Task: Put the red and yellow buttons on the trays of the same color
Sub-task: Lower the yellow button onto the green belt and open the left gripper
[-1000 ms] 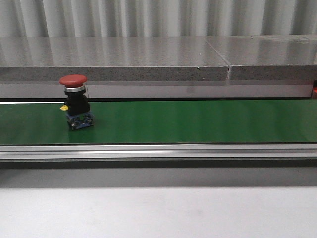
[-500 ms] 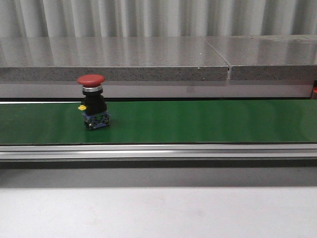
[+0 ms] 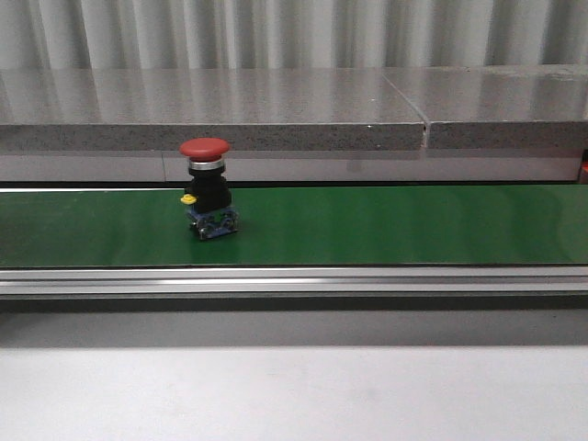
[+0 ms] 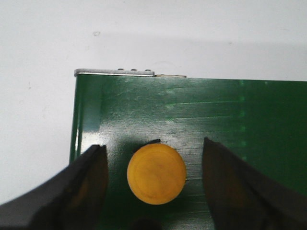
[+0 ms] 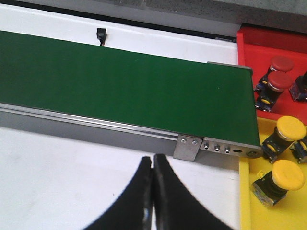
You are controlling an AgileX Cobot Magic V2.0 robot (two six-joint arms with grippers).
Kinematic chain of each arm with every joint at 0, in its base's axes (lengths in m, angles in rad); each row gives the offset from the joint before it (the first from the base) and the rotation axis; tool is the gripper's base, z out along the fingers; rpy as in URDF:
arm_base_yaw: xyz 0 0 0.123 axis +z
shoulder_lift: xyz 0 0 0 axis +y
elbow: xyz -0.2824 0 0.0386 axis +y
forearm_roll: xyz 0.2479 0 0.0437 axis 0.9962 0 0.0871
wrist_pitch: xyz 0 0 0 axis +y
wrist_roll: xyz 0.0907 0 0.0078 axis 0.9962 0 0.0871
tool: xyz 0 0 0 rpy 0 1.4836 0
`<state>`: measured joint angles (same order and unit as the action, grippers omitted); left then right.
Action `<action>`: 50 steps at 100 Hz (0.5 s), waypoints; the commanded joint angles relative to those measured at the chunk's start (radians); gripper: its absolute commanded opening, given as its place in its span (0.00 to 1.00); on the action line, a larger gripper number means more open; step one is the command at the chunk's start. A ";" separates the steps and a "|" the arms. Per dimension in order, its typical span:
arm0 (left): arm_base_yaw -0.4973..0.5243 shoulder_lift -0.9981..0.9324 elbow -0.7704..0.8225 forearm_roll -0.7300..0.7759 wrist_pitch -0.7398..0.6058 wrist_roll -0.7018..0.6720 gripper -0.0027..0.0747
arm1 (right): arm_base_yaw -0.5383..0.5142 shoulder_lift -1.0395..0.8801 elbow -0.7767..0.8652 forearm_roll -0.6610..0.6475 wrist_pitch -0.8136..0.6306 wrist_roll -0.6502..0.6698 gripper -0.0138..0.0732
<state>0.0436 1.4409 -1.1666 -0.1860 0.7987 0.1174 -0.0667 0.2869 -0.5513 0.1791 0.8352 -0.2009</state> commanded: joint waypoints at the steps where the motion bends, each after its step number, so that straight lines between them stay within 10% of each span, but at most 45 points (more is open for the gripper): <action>1: -0.034 -0.071 -0.025 0.001 -0.042 0.006 0.37 | -0.003 0.008 -0.023 0.009 -0.064 -0.006 0.08; 17: -0.100 -0.126 -0.025 0.008 -0.044 0.007 0.01 | -0.003 0.008 -0.023 0.009 -0.064 -0.006 0.08; 50: -0.188 -0.261 0.030 0.041 -0.101 0.007 0.01 | -0.003 0.008 -0.023 0.009 -0.064 -0.006 0.08</action>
<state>-0.1292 1.2443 -1.1414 -0.1407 0.7790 0.1229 -0.0667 0.2869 -0.5513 0.1791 0.8352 -0.2009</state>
